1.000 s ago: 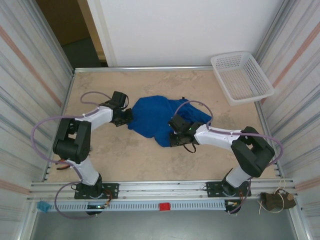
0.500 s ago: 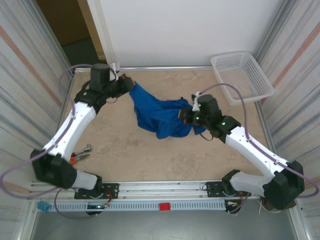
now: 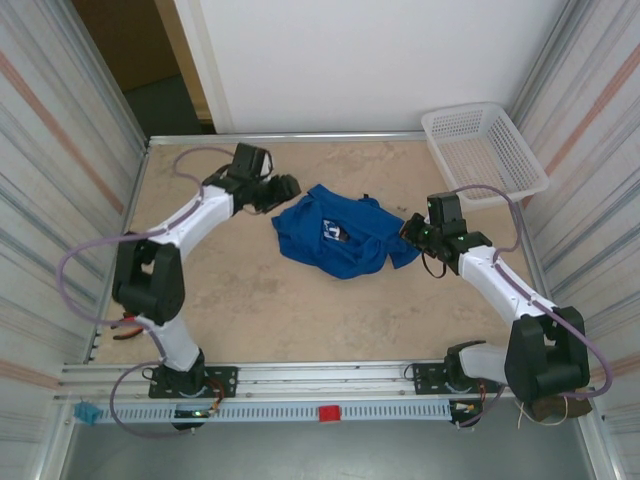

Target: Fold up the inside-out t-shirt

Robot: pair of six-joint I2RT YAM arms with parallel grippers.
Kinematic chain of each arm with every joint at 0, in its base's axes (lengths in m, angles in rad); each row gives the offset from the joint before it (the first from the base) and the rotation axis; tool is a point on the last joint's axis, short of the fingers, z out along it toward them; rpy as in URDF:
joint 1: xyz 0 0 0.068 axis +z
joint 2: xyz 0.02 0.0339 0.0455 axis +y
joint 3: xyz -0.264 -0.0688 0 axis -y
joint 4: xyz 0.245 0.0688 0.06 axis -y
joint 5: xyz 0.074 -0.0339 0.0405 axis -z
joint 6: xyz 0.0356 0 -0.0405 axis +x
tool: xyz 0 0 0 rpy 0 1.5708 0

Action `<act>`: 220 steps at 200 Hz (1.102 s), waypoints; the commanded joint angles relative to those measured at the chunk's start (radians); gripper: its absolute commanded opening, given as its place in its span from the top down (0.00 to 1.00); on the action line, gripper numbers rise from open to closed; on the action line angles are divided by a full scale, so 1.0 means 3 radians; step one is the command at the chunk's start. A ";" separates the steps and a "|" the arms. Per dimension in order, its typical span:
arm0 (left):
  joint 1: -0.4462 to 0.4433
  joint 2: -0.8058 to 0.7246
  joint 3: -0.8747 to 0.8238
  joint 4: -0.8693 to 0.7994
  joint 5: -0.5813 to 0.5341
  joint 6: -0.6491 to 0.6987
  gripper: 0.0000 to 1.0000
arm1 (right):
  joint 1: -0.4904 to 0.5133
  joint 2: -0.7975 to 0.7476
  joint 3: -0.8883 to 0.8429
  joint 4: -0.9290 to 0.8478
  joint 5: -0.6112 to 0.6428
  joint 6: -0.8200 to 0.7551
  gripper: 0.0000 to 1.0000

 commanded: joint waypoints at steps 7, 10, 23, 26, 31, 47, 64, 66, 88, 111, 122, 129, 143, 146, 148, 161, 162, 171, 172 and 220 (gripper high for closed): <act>-0.0041 -0.0180 -0.0519 0.0214 -0.0227 0.0159 0.43 | -0.0018 0.0100 0.0034 0.0055 0.0049 -0.0138 1.00; -0.0041 -0.0160 -0.0530 0.0221 -0.0231 0.0181 0.43 | -0.0018 0.0104 0.0034 0.0052 0.0040 -0.0144 1.00; -0.0046 -0.0019 -0.0529 0.0231 -0.0204 0.0227 0.44 | -0.0023 0.0134 0.0028 0.0046 0.0028 -0.0163 1.00; -0.0049 0.0015 -0.0520 0.0235 -0.0198 0.0231 0.44 | -0.0023 0.0135 0.0024 0.0044 0.0031 -0.0164 1.00; -0.0046 0.0067 -0.0500 0.0247 -0.0178 0.0238 0.44 | -0.0019 0.0140 0.0019 0.0038 0.0037 -0.0167 1.00; -0.0065 0.0228 -0.0414 0.0282 -0.0153 0.0265 0.45 | -0.0022 0.0135 -0.0011 0.0039 0.0071 -0.0169 1.00; -0.0087 0.0377 -0.0300 0.0289 -0.0149 0.0294 0.46 | -0.0021 0.0130 -0.0040 0.0040 0.0093 -0.0165 1.00; -0.0089 0.0391 -0.0290 0.0289 -0.0149 0.0295 0.46 | -0.0020 0.0130 -0.0042 0.0041 0.0090 -0.0165 1.00; -0.0102 0.0513 -0.0185 0.0303 -0.0161 0.0302 0.47 | -0.0018 0.0152 -0.0065 0.0071 0.0086 -0.0147 1.00; -0.0116 0.0573 -0.0137 0.0323 -0.0157 0.0275 0.49 | -0.0016 0.0171 -0.0087 0.0082 0.0079 -0.0141 1.00; -0.0129 0.0552 -0.0136 0.0299 -0.0183 0.0259 0.50 | -0.0014 0.0174 -0.0091 0.0086 0.0077 -0.0144 1.00; -0.0145 0.0515 -0.0154 0.0290 -0.0230 0.0249 0.50 | -0.0017 0.0172 -0.0096 0.0083 0.0079 -0.0142 1.00; -0.0178 0.0440 -0.0197 0.0307 -0.0331 0.0257 0.52 | -0.0013 0.0171 -0.0107 0.0097 0.0079 -0.0140 1.00; -0.0183 0.0436 -0.0197 0.0312 -0.0338 0.0254 0.53 | -0.0013 0.0173 -0.0108 0.0098 0.0075 -0.0141 1.00; -0.0183 0.0435 -0.0198 0.0314 -0.0339 0.0258 0.53 | -0.0013 0.0174 -0.0110 0.0104 0.0073 -0.0140 1.00; -0.0189 0.0461 -0.0169 0.0296 -0.0306 0.0250 0.56 | -0.0013 0.0181 -0.0113 0.0108 0.0068 -0.0147 1.00; -0.0189 0.0466 -0.0166 0.0295 -0.0302 0.0252 0.56 | -0.0013 0.0184 -0.0114 0.0108 0.0066 -0.0148 1.00; -0.0189 0.0497 -0.0143 0.0289 -0.0279 0.0243 0.61 | -0.0013 0.0195 -0.0111 0.0109 0.0069 -0.0149 1.00; -0.0189 0.0499 -0.0142 0.0289 -0.0276 0.0243 0.61 | -0.0013 0.0193 -0.0110 0.0108 0.0066 -0.0149 1.00; -0.0204 0.0425 -0.0156 0.0199 -0.0319 0.0217 0.97 | -0.0013 0.0183 -0.0060 0.0011 0.0126 -0.0233 0.58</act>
